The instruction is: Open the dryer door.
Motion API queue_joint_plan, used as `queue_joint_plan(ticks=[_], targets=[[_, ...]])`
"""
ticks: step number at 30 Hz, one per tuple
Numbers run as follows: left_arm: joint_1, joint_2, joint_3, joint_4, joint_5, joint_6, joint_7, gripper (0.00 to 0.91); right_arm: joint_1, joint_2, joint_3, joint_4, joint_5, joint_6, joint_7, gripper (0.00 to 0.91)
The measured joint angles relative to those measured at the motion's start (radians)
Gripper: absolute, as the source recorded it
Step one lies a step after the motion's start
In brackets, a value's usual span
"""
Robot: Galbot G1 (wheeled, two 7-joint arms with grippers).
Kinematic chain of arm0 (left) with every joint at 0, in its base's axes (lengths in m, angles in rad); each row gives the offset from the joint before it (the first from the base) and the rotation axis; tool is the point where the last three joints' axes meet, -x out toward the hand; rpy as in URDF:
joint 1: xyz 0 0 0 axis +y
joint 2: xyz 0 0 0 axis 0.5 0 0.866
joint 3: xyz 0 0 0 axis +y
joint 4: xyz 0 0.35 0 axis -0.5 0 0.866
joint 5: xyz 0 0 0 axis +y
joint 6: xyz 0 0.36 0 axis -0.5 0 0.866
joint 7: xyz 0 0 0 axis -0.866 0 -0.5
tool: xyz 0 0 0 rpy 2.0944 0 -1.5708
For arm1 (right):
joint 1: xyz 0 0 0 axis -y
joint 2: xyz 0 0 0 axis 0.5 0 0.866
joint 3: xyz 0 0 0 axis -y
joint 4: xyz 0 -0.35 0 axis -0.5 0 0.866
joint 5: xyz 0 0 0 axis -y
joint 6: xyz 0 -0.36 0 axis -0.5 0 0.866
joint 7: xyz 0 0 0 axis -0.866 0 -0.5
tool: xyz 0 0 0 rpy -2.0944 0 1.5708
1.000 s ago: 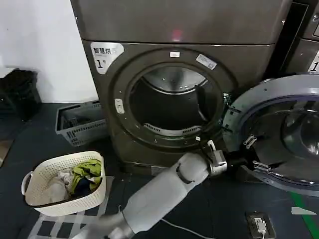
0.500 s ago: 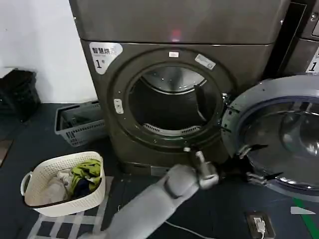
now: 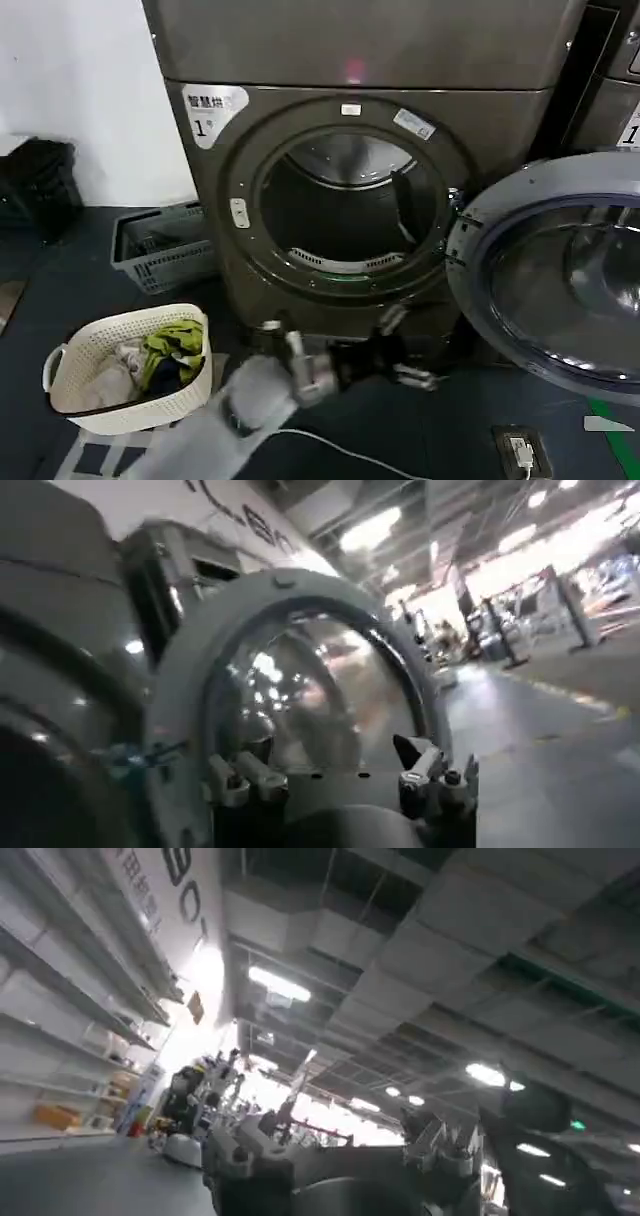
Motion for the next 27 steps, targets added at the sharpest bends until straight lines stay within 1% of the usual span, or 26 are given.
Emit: queue_joint_plan(ticks=[4,9,14,19,23,27], targets=[[0.092,0.11,-0.087,-0.07,0.0,-0.021,-0.004,0.907,0.011,-0.01,-0.018,0.004,0.006,0.007,-0.013,0.907],[0.215,0.254,-0.218,-0.137,0.013,-0.081,-0.043,0.907,0.023,-0.02,-0.039,0.01,0.009,0.015,-0.028,0.907],[0.341,0.379,-0.366,-0.15,0.136,-0.2,-0.047,0.907,0.044,-0.022,-0.068,0.015,0.009,0.011,-0.038,0.907],[0.439,0.476,-0.518,-0.105,0.348,-0.32,-0.051,0.907,0.059,-0.016,-0.1,0.01,0.032,0.015,-0.041,0.907],[0.499,0.539,-0.653,-0.045,0.585,-0.425,-0.044,0.907,0.065,-0.009,-0.118,0.015,0.06,0.012,-0.052,0.907],[0.549,0.597,-0.776,0.028,0.832,-0.549,-0.048,0.907,0.068,-0.012,-0.13,0.011,0.077,0.008,-0.063,0.907]])
